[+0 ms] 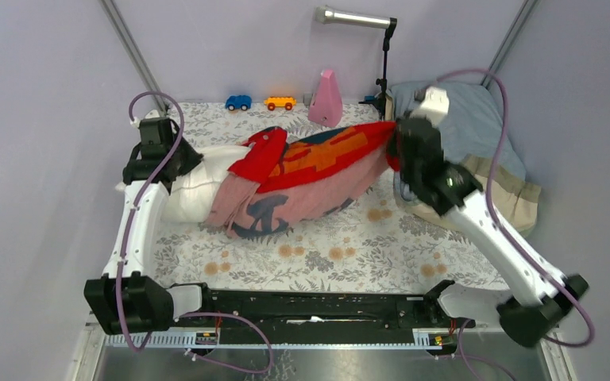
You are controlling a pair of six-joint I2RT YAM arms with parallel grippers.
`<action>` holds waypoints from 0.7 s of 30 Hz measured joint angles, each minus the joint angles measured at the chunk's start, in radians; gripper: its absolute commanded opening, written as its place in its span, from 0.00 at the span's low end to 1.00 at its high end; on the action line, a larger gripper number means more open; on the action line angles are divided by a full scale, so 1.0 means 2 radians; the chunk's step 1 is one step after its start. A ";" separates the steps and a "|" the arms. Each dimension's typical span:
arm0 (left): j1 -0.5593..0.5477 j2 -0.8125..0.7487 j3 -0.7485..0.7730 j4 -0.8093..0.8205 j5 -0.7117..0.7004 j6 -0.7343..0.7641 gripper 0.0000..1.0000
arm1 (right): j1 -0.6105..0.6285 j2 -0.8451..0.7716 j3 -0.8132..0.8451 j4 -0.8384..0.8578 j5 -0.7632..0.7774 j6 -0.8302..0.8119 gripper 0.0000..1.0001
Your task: Remove the pillowcase from the pillow
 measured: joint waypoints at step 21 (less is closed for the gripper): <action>-0.006 0.069 0.016 0.037 0.077 0.023 0.03 | 0.100 0.157 0.199 -0.130 -0.306 -0.136 0.93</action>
